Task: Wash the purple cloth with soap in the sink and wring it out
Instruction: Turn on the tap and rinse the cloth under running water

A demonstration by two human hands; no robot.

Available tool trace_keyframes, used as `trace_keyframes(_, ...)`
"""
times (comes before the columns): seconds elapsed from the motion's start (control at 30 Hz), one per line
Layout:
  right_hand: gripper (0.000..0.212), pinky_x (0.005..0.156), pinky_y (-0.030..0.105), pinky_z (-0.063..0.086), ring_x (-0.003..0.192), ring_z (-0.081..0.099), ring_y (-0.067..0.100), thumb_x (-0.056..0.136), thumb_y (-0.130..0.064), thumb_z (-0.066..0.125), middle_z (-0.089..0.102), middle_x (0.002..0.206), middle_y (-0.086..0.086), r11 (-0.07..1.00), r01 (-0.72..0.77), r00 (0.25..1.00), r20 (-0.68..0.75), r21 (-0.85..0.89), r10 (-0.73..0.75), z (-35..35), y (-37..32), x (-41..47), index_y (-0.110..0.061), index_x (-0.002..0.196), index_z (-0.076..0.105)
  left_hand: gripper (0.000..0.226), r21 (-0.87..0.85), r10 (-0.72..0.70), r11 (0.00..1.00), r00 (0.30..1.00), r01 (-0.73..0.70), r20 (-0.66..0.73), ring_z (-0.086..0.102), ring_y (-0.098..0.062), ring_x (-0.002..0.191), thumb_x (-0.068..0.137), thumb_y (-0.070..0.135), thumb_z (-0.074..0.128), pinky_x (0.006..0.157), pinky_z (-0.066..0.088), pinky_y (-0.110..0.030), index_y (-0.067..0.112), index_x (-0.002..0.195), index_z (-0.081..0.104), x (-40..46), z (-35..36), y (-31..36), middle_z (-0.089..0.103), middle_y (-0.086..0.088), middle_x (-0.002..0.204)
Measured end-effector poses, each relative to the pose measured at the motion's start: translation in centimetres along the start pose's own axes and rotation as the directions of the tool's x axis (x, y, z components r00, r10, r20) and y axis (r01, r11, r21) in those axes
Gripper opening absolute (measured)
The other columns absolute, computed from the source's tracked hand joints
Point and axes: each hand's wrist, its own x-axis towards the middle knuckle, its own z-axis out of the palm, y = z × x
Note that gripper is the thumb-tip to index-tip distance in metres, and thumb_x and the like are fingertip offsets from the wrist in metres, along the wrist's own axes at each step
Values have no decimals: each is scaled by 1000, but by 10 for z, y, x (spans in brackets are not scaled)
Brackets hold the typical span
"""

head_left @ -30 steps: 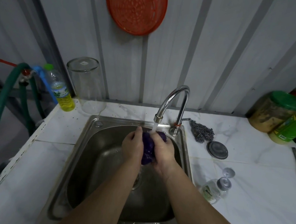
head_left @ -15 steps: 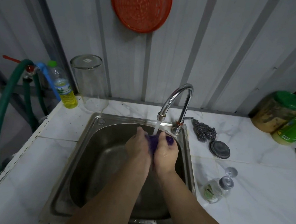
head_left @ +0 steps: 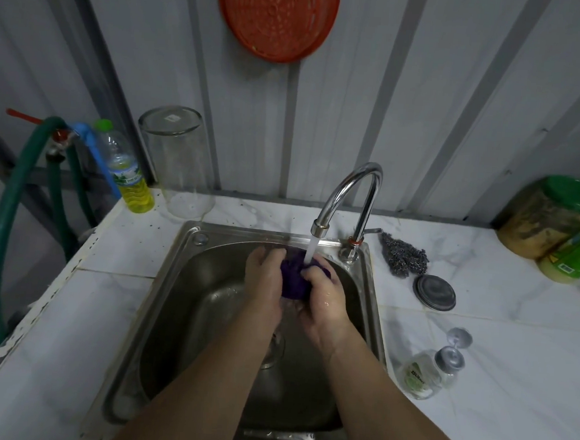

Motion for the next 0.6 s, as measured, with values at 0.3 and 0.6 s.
trace_keyframes(0.3,28,73,36,63,81,76,24,80,-7,82,75,100,15,983,144,967,-193,-113,-164,5,11,5,-17,101,65,37,190,-47,979,985,78,-164,75,-15,63,87,57,69,58,56,-29,23,78,79,0,11,-14,77,7,64)
trace_keyframes(0.6,25,55,33,63,69,78,22,91,-23,73,80,82,8,998,-45,974,-223,-32,37,7,0,15,-9,111,70,40,134,-181,969,965,208,-189,78,-23,63,88,58,68,59,64,-36,21,73,75,12,14,-14,79,-4,73)
